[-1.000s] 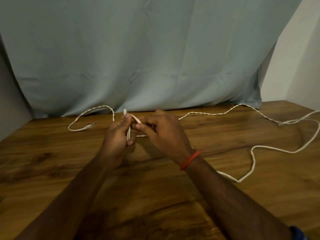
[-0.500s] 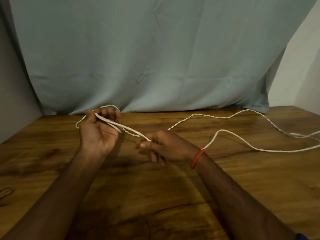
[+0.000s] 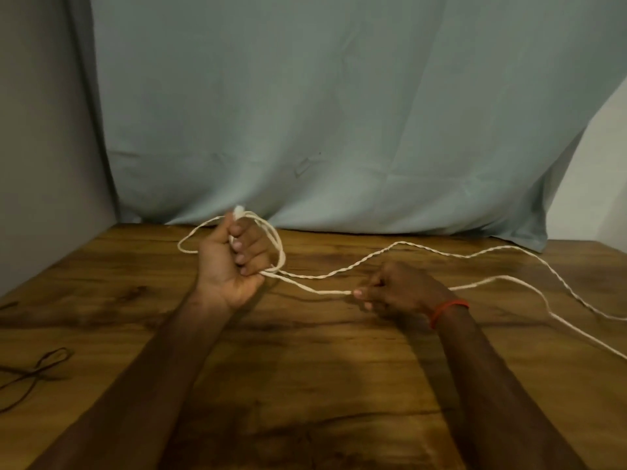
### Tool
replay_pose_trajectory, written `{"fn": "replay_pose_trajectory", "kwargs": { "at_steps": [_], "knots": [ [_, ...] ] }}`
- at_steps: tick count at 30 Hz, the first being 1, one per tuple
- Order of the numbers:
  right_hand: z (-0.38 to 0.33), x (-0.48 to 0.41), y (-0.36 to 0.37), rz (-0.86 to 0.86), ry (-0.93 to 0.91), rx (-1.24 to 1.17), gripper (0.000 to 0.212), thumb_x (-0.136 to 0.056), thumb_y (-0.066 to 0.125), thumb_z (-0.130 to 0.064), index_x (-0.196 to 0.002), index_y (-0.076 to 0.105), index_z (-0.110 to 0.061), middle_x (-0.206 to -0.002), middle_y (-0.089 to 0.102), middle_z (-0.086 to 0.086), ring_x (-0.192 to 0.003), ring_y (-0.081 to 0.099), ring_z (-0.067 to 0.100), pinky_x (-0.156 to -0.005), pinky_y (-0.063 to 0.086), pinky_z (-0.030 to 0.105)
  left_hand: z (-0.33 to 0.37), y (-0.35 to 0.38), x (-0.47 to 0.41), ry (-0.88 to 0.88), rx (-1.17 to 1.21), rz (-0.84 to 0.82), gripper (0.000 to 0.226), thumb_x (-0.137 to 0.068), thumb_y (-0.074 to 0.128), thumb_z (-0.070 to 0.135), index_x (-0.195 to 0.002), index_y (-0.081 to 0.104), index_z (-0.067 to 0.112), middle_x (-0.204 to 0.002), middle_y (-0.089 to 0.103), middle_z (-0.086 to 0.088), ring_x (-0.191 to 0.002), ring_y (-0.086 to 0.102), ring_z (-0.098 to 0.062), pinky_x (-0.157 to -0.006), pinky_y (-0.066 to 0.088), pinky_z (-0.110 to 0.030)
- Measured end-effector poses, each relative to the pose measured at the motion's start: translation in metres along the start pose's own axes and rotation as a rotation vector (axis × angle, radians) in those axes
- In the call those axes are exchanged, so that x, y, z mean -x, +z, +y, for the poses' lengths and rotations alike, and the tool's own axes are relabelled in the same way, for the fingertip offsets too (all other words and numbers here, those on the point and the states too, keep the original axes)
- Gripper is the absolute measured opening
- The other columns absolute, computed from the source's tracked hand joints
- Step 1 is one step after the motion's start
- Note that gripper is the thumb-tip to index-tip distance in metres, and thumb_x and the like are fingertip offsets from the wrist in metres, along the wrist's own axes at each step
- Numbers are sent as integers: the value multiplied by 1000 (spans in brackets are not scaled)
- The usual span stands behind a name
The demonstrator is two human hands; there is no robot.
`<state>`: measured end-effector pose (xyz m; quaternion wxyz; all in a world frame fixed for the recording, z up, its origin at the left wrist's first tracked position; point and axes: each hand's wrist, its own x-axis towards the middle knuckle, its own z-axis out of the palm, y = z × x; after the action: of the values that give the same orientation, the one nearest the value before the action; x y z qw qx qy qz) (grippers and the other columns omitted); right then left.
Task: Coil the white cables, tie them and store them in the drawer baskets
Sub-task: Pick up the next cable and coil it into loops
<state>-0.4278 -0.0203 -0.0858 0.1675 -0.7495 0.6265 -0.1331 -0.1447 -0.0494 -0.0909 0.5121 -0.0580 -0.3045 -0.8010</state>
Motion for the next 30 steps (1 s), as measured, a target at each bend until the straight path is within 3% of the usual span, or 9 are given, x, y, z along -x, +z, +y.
{"fn": "replay_pose_trajectory", "kwargs": {
  "at_steps": [2, 6, 8, 11, 16, 18, 22, 26, 30],
  "knots": [
    [-2, -5, 1, 239, 76, 165, 47, -81, 68, -66, -65, 71, -22, -65, 68, -5, -69, 65, 17, -69, 53, 33, -6, 6, 0, -54, -62, -27, 38, -101, 42, 38, -68, 48, 20, -55, 26, 9, -42, 21, -4, -37, 14, -19],
    [-13, -4, -1, 603, 175, 171, 64, -65, 70, -80, -53, 61, -17, -55, 56, 3, -62, 57, 26, -57, 41, 32, -18, 16, 0, -153, -265, 39, 45, -101, 37, 41, -62, 48, 21, -47, 29, 9, -40, 13, -4, -34, 8, -17],
    [-17, -2, -3, 708, 173, 69, 65, -67, 74, -73, -54, 60, -11, -51, 54, 6, -59, 56, 29, -56, 41, 34, -24, 19, -1, -191, -336, 58, 45, -101, 38, 41, -62, 46, 20, -46, 32, 8, -38, 14, -4, -33, 7, -18],
    [-26, -3, 1, 813, 69, -167, 46, -76, 80, -52, -59, 61, -13, -56, 61, 4, -61, 60, 25, -58, 44, 35, -36, 18, -2, -210, -479, 94, 41, -101, 41, 39, -67, 44, 17, -49, 31, 6, -34, 22, -2, -32, 11, -14],
    [-57, 0, 18, 835, -158, -473, 15, -87, 76, -27, -76, 75, -17, -59, 63, -9, -55, 55, 1, -57, 41, 20, -57, 16, -1, -164, -730, 182, 43, -104, 40, 38, -76, 56, 9, -58, 44, -5, -34, 26, -4, -34, 16, -12],
    [-68, 2, 28, 767, -229, -524, 14, -90, 72, -21, -76, 75, -17, -56, 63, -10, -53, 56, 0, -55, 42, 15, -61, 17, -1, -139, -777, 200, 46, -106, 37, 35, -81, 60, 5, -60, 49, -8, -33, 26, -4, -36, 13, -13],
    [-77, 6, 35, 644, -392, -617, 22, -95, 64, -11, -76, 74, -7, -59, 69, -4, -53, 62, 3, -55, 45, 17, -61, 17, 0, -62, -775, 206, 46, -106, 36, 35, -83, 58, 1, -61, 51, -7, -32, 28, -4, -38, 12, -15],
    [-74, 7, 33, 771, -498, -415, 15, -93, 65, -17, -87, 79, -14, -68, 66, -5, -65, 59, 6, -61, 41, 18, -66, 21, -1, 37, -953, 255, 47, -108, 32, 35, -81, 54, 3, -53, 52, 1, -32, 28, -4, -37, 17, -16],
    [-73, 2, 39, 799, -519, -263, 13, -91, 69, -22, -98, 80, -20, -70, 60, -4, -64, 50, 1, -60, 36, 15, -72, 20, -1, 141, -1132, 308, 42, -109, 30, 36, -83, 51, 11, -48, 39, 3, -38, 28, -9, -42, 18, -23]
  ]
}}
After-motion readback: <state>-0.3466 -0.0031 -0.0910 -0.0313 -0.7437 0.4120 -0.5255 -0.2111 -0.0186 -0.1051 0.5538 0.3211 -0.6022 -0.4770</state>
